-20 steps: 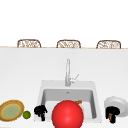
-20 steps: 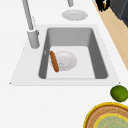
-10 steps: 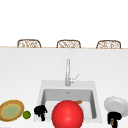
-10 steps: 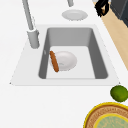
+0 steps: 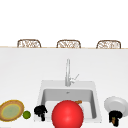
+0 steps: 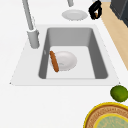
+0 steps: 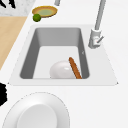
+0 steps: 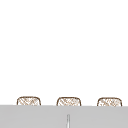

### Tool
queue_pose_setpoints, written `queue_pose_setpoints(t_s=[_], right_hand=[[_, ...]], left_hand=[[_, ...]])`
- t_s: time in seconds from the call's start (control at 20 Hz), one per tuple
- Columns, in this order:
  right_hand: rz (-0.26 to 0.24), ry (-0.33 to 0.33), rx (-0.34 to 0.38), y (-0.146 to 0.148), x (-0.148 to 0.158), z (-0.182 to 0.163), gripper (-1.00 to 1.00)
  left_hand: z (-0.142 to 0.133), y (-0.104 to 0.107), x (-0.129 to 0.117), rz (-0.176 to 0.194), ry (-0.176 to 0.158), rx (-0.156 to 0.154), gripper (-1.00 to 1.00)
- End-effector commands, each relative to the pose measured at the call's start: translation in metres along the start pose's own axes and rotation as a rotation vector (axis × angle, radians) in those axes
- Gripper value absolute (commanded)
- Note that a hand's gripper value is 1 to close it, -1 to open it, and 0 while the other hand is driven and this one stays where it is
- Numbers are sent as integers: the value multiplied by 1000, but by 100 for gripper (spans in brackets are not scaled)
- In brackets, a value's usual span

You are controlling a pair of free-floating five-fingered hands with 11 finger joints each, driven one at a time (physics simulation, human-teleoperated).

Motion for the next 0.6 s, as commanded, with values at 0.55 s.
queue_pose_setpoints(t_s=[0.55], right_hand=[[-56, 54, 101, 5, 2, -7, 100]], left_hand=[[0, 0, 0, 0, 0, 0, 0]])
